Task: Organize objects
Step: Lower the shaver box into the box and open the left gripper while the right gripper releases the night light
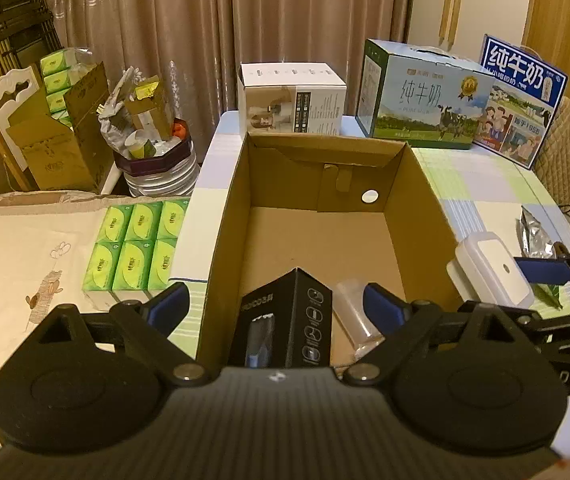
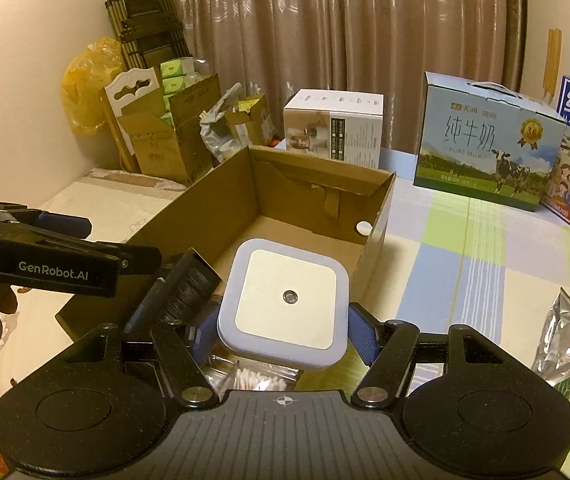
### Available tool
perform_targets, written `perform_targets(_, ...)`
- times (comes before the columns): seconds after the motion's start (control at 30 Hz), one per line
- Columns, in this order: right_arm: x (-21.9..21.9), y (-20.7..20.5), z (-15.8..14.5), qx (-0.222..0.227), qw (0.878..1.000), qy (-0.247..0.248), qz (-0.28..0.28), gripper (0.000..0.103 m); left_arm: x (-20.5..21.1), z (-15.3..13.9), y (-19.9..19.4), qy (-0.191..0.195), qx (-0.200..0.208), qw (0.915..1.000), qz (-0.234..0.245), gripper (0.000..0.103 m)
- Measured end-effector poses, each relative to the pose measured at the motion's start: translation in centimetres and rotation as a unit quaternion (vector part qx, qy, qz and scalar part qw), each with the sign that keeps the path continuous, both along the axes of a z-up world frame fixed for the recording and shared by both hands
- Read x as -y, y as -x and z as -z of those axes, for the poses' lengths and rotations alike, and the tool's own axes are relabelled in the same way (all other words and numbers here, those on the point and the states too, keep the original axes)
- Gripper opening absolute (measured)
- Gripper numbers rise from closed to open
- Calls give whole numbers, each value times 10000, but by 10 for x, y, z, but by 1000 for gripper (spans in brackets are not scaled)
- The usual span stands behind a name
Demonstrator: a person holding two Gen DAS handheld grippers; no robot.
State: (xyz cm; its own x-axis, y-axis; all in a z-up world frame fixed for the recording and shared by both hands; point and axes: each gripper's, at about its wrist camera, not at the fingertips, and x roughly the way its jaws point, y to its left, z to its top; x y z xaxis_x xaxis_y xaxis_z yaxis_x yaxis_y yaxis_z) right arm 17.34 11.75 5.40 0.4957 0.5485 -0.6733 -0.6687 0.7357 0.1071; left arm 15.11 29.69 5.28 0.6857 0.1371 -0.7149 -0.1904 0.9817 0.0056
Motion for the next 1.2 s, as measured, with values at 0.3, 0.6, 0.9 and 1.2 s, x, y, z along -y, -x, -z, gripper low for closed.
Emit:
perform_targets(0.3, -1, 4, -3, 8, 10000, -31, -10, 64, -1, -3, 7, -3, 17, 10000, -8, 91)
perform_targets(0.6, -4, 5, -6, 30, 10000, -58, -10, 64, -3, -9, 9, -26, 60, 10000, -7, 91)
perform_targets(0.9, -1, 0, -10, -57, 9984, -567, -58, 67, -6, -10, 11, -11, 46, 10000, -30, 91)
perform_targets(1.2, 5, -4, -13, 15, 9985, -522, 141, 77, -7, -8, 14, 2, 43, 10000, -56, 91)
